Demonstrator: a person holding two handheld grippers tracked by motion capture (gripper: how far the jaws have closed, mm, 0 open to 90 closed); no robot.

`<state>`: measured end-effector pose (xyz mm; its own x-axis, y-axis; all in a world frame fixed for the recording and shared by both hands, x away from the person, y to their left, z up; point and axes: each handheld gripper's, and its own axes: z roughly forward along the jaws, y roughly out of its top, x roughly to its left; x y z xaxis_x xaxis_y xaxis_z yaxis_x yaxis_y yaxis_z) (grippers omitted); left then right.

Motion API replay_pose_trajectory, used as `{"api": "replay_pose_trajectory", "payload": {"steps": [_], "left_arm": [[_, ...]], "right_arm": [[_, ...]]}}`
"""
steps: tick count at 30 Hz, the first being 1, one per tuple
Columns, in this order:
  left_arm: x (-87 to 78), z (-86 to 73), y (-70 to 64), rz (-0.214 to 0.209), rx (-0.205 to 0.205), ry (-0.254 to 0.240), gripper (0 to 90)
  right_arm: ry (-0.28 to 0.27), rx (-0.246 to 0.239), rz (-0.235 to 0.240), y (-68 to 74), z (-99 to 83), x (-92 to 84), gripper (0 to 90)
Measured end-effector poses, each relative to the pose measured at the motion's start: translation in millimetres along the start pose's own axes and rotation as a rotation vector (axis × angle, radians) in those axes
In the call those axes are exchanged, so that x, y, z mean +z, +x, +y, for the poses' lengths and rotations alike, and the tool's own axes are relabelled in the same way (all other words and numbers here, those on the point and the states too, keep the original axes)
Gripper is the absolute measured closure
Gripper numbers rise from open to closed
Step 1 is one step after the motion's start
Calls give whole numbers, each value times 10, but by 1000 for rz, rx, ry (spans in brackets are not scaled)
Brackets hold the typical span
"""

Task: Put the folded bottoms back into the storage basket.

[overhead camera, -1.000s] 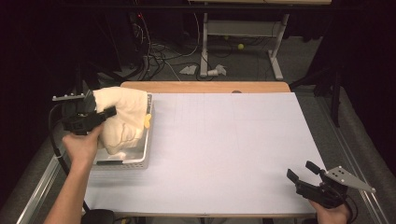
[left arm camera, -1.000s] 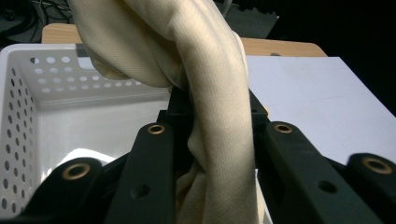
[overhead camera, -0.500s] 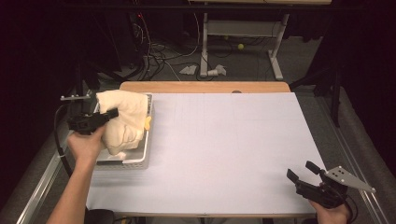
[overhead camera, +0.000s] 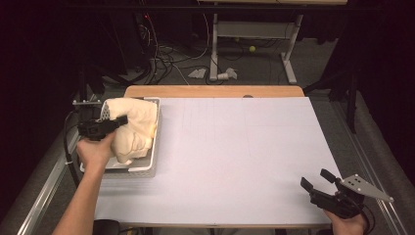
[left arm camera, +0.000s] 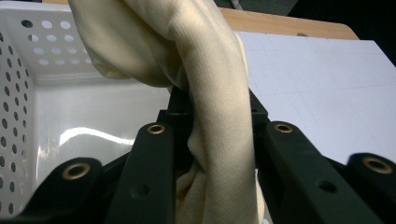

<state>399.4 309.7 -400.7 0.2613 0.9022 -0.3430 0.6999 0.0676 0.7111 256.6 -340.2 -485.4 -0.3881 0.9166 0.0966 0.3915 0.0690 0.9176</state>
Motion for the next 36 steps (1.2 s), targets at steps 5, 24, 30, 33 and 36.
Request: {"api": "replay_pose_trajectory", "payload": {"steps": [5, 24, 30, 33, 36], "left_arm": [[50, -4, 7, 2, -7, 7, 709], [241, -47, 47, 5, -22, 43, 706], [314, -49, 49, 21, -19, 59, 705], [360, -44, 43, 27, -18, 63, 704], [400, -39, 55, 34, -21, 64, 700]], "right_arm": [[-1, 0, -1, 0, 0, -1, 202], [1, -1, 0, -3, 0, 3, 202], [1, 2, 2, -6, 0, 0, 202], [4, 4, 2, -5, 0, 2, 202], [3, 5, 2, -6, 0, 2, 202]]}}
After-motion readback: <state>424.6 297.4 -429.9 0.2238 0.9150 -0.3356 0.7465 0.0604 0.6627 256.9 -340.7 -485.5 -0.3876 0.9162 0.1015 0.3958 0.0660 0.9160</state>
